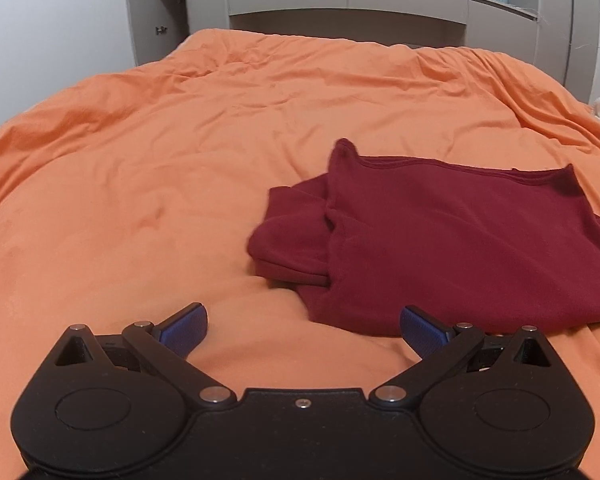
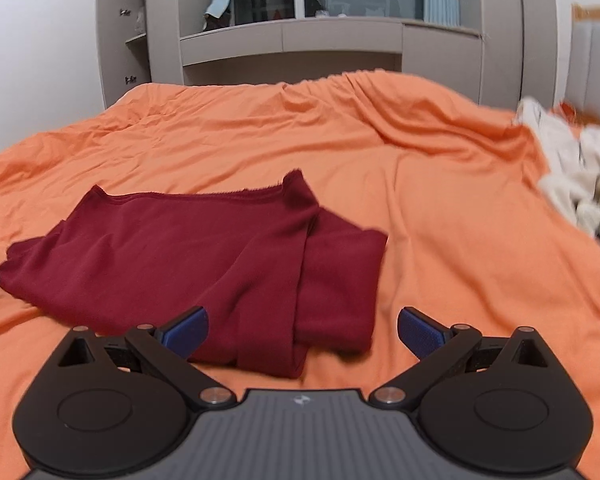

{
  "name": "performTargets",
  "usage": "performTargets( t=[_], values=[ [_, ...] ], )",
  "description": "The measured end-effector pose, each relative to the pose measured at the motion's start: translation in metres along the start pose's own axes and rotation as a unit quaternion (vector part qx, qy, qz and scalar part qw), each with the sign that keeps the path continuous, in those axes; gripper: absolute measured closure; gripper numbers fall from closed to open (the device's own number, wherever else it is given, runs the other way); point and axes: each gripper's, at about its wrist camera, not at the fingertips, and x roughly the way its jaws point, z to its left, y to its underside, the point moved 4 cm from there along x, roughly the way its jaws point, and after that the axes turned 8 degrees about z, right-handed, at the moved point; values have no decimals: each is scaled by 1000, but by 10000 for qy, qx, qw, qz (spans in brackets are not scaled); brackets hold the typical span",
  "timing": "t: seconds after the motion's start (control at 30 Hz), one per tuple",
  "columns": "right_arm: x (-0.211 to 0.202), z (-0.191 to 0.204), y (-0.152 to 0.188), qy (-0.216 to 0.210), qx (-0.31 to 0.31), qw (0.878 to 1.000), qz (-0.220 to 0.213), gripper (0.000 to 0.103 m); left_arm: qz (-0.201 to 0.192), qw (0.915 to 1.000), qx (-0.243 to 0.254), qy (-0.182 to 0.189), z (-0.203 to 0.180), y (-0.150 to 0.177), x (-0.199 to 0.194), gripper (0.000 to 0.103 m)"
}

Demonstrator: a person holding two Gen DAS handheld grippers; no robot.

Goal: Fold small clothes

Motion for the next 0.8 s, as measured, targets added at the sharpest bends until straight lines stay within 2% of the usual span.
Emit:
performTargets(
  t=[0.17,0.27,0.47,0.6,0.67,0.77,0.8],
  values=[
    [15,-20,3,-204,778,9965,209,0,-6,9996,-102,276,-15,-7,8,1],
    [28,-29,5,-378,1148,9920,374,4,-67,9996,-162,225,-23,-10,13,1],
    [47,-28,7,-815,1455,9844,555,23,220,9991,-183,311,-34,-14,33,1],
    [51,-29,7,-966,1584,9810,570,33,311,9963,-610,516,-25,-17,41,1],
    [52,-31,8,-1043,1683,9786,567,40,284,9924,-1016,627,-15,-18,42,5],
    [51,-28,7,-1097,1669,9785,520,53,169,9866,-1474,671,-4,-18,41,19],
    [51,-26,7,-1111,1644,9788,504,58,160,9856,-1544,664,-2,-18,42,28]
  ],
)
